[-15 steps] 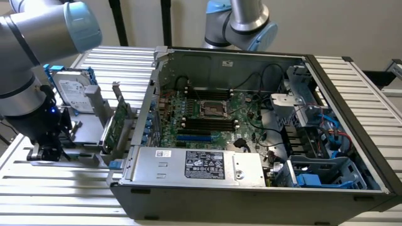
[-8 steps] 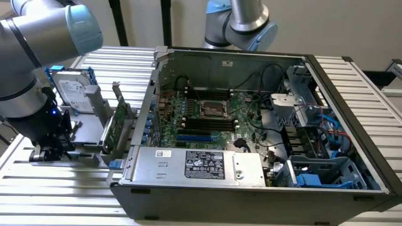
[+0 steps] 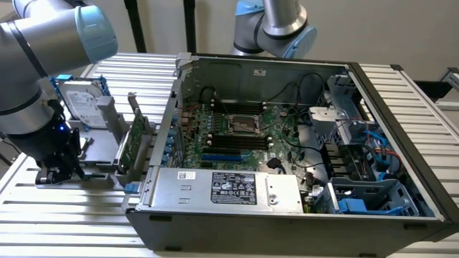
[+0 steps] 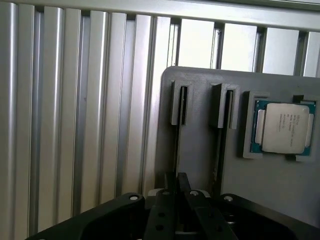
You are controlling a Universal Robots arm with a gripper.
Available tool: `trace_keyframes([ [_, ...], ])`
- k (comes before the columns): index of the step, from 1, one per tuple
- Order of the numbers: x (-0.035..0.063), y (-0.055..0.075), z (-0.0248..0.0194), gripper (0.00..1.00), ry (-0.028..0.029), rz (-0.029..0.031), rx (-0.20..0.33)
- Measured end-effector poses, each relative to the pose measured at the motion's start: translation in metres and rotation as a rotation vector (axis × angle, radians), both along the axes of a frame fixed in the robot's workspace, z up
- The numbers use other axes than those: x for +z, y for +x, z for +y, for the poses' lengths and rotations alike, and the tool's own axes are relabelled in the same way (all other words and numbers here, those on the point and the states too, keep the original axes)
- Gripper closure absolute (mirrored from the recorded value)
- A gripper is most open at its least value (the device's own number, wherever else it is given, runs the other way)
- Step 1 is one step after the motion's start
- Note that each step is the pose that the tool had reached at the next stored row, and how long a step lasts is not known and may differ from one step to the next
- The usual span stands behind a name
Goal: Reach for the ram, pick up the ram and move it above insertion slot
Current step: 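Pick up the ram and move it above insertion slot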
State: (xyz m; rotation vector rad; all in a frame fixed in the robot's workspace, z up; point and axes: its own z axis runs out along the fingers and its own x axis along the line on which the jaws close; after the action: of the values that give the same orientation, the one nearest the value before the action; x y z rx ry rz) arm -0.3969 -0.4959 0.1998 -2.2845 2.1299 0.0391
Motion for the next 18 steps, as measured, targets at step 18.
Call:
trace_keyframes([
  [18,0.0024,-0.0001,0.0000,0.87,-0.0001,0.0010,-0.005],
])
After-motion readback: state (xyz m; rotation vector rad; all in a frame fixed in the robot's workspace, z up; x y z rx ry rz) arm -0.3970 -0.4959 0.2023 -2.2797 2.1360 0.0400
